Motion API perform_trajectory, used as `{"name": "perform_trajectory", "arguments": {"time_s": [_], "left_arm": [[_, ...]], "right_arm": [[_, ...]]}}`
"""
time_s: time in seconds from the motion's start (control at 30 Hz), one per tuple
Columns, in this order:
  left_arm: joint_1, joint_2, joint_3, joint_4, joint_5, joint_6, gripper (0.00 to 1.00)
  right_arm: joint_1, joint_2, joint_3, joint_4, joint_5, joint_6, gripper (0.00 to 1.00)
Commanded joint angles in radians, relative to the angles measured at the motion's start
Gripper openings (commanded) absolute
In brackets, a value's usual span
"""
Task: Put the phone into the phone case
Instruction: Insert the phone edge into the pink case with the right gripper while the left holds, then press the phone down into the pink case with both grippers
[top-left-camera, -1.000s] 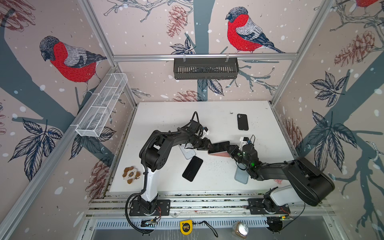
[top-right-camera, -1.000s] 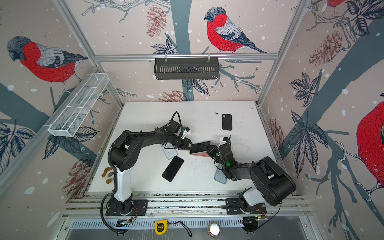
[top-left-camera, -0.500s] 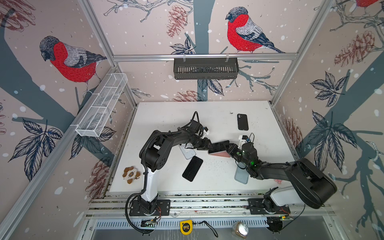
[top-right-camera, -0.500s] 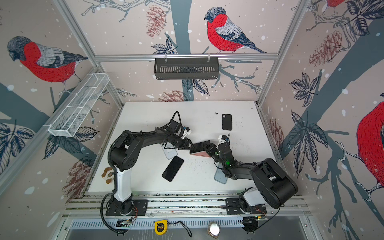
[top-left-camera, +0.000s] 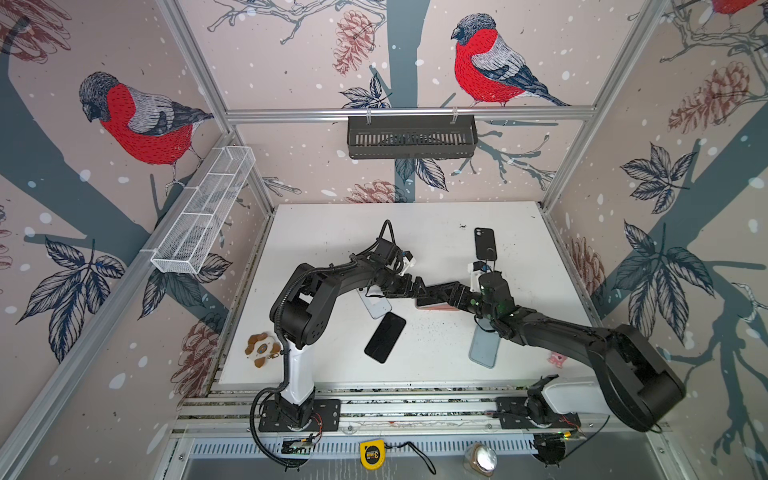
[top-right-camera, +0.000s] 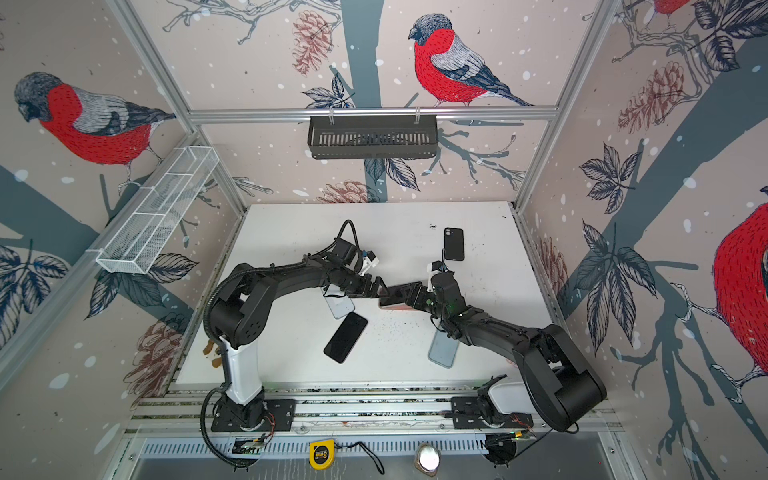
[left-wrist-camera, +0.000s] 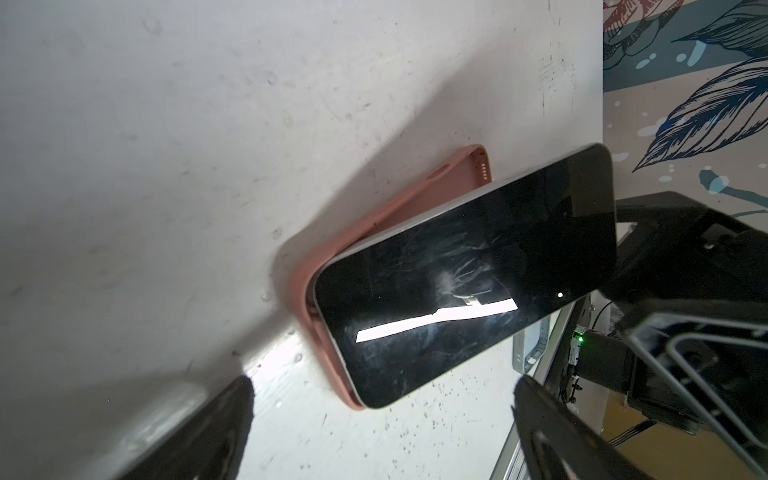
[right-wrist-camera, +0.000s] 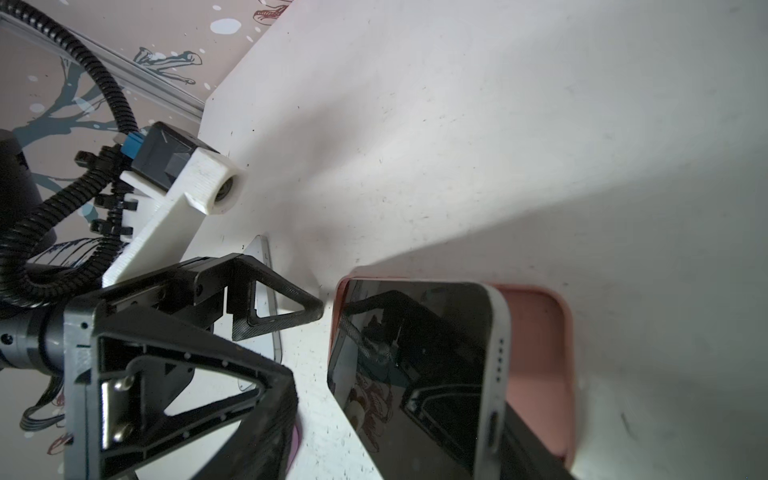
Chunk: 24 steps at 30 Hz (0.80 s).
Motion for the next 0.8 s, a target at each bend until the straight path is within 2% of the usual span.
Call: {"name": "perform_trajectory", "arguments": {"time_s": [0.0,0.07,0.3,0.57,0.77], "left_arm": [[-0.001,-0.006,0.003,-0.048,-0.036,0.028,0.83],[0.000,0.000,0.015,-0.063,-0.042,0.035,0.73],[0.001,0.037,0.050,-0.103,-0.047,0.047,0.66],[0.000,0.063,0.064,-0.120,-0.043,0.053,0.47],[0.000,0.075,0.081,-0.151,-0.083,0.062,0.45]], "right_arm": [[-0.024,-0.001,0.042,-0.082,-0.090,-0.113,0.67],[-0.040,0.021,0.085,-0.155,-0.112,-0.162,0.67],[-0.063,0.098,0.175,-0.316,-0.116,-0.268,0.67],[-0.102,0.137,0.220,-0.412,-0.091,-0.345,0.65],[-0.113,0.176,0.299,-0.522,-0.032,-0.422,0.62]]}}
